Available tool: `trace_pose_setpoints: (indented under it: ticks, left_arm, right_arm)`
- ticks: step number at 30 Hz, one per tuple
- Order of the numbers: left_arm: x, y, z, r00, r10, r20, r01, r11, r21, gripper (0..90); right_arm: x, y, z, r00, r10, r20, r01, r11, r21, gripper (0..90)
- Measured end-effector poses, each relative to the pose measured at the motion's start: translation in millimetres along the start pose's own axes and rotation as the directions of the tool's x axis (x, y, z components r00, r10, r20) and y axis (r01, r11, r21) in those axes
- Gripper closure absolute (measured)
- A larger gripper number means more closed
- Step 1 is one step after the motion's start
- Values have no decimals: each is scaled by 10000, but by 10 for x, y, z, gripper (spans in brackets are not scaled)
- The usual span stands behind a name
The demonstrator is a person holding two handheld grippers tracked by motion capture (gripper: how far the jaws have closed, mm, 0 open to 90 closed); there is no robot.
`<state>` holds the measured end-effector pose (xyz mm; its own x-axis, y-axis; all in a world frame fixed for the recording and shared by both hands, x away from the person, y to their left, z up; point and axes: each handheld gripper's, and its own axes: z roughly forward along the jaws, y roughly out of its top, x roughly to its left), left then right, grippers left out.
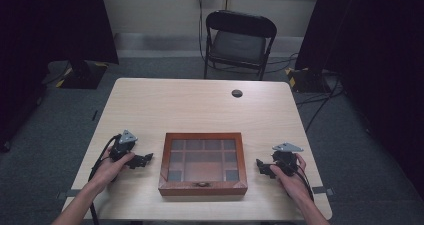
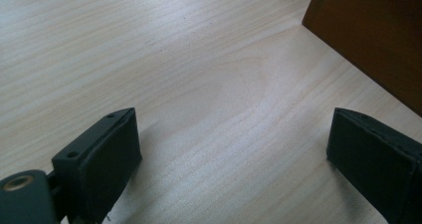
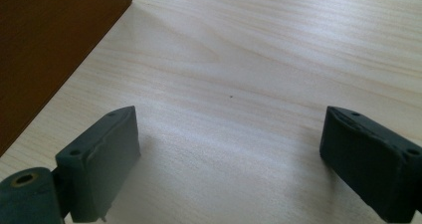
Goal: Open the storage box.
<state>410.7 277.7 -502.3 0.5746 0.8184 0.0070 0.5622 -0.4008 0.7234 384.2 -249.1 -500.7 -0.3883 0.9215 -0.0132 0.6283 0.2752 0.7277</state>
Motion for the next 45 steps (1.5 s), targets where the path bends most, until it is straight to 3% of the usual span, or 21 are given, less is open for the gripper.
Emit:
trace_pose_setpoints:
  ticks: [6, 9, 11, 18, 20, 28, 29, 31, 34, 35, 36, 39, 40, 41, 42, 45]
  left_arm:
    - [0, 0, 0, 10000, -2, 0, 2, 10000, 2, 60]
    - [-1, 0, 1, 10000, -19, -1, 19, 10000, -12, 60]
    - [0, 0, 1, 10000, -5, 2, 5, 10000, -5, 60]
    - [10, 2, 5, 10000, 25, 96, -25, 10000, -21, 53]
    - [9, 2, 5, 10000, 24, 70, -24, 10000, -10, 52]
    - [10, 3, 4, 10000, 32, 71, -32, 10000, 2, 52]
    - [9, 3, 5, 10000, 24, 71, -24, 10000, -8, 52]
    - [9, 2, 5, 10000, 20, 71, -20, 10000, -11, 52]
    - [9, 3, 4, 10000, 22, 51, -22, 10000, 8, 52]
    - [9, 4, 4, 10000, 41, 5, -41, 10000, 37, 49]
    - [9, 4, 4, 10000, 41, 5, -41, 10000, 37, 48]
    - [9, 5, 4, 10000, 30, -16, -30, 10000, 41, 45]
    - [10, 5, 5, 10000, 31, -14, -31, 10000, 37, 45]
    - [9, 5, 5, 10000, 29, -19, -29, 10000, 38, 45]
    - [9, 5, 5, 10000, 29, -19, -29, 10000, 38, 45]
    - [10, 5, 5, 10000, 27, -17, -27, 10000, 41, 45]
  right_arm:
    - [-4, 5, 0, 10000, -16, -48, 17, 10000, 28, 84]
    - [0, 36, -15, 9999, -19, -101, 21, 9998, 216, 166]
    - [5, 65, -27, 9998, -30, -221, 36, 9996, 267, 168]
    - [30, 238, -193, 9979, -197, -621, 167, 9987, -480, 242]
    - [48, 309, -276, 9936, -62, -1131, -29, 9968, -797, 247]
    - [120, 381, -341, 9803, -194, -1968, 76, 9981, -606, 332]
    - [157, 422, -378, 9725, -290, -2309, 182, 9986, -491, 371]
    - [178, 441, -398, 9689, -298, -2456, 191, 9988, -458, 390]
    - [250, 501, -474, 9530, -344, -3009, 166, 9980, -616, 442]
    - [303, 540, -528, 9372, -437, -3461, 174, 9967, -788, 457]
    - [303, 540, -528, 9372, -437, -3461, 174, 9967, -788, 457]
    - [419, 604, -583, 9183, -715, -3895, 368, 9947, -958, 472]
    - [474, 634, -598, 9115, -881, -4017, 509, 9934, -1025, 487]
    - [548, 673, -612, 8964, -1004, -4317, 610, 9927, -1042, 498]
    - [548, 673, -612, 8964, -1004, -4317, 610, 9927, -1042, 498]
    - [665, 737, -634, 8706, -1264, -4755, 800, 9899, -1167, 525]
